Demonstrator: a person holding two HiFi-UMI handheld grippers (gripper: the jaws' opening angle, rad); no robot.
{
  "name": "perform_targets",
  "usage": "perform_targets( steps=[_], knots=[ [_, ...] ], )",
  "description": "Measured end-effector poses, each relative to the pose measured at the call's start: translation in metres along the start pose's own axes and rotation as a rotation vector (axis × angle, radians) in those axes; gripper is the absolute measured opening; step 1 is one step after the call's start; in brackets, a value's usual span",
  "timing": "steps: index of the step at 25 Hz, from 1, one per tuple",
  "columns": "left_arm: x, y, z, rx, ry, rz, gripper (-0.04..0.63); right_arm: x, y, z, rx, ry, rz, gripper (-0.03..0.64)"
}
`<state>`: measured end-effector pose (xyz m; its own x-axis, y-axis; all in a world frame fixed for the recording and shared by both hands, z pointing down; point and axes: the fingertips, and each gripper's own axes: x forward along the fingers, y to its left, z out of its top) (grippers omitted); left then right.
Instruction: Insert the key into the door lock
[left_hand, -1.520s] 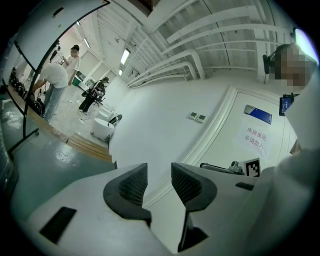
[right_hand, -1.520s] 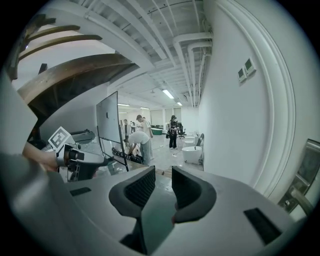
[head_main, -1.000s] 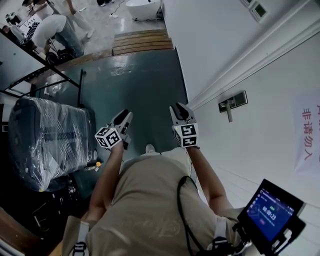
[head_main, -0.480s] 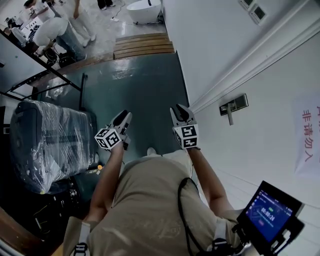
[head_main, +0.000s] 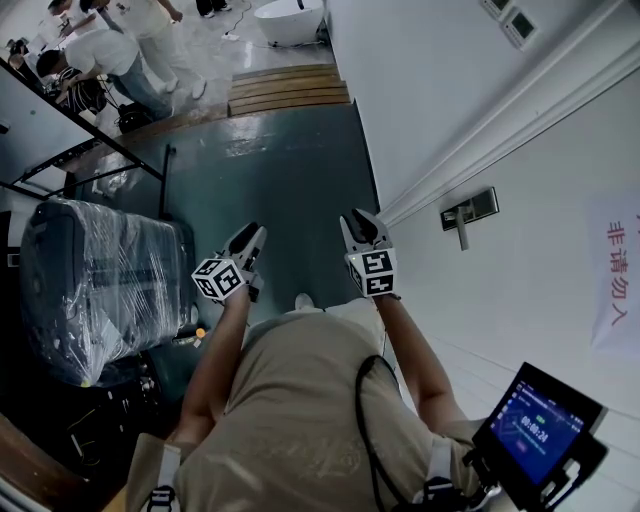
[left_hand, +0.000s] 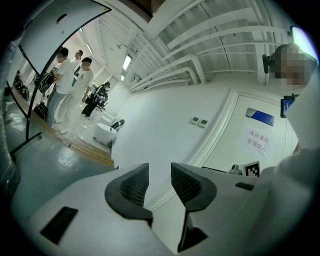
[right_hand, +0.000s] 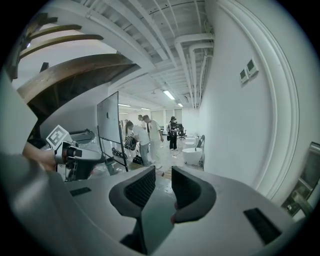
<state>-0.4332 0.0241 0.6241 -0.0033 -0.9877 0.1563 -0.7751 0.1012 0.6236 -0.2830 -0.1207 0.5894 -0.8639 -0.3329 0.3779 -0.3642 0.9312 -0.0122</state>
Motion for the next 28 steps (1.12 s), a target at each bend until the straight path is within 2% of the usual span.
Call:
perform_targets(
  steps=[13,19,28],
  knots=[
    [-0.003,-0.001,-0.007,-0.008,0.009,0.003,0.145,0.001,0.001,-0.001,-0.004,0.008,0.003,0.087],
    [-0.001,-0.003,-0.01,-0.019,0.015,-0.011,0.145,-0.003,0.006,-0.001,-0.058,0.017,0.012,0.086],
    [0.023,-0.019,-0.02,-0.016,0.062,-0.051,0.144,-0.02,-0.018,-0.004,-0.024,0.006,-0.036,0.086]
  ],
)
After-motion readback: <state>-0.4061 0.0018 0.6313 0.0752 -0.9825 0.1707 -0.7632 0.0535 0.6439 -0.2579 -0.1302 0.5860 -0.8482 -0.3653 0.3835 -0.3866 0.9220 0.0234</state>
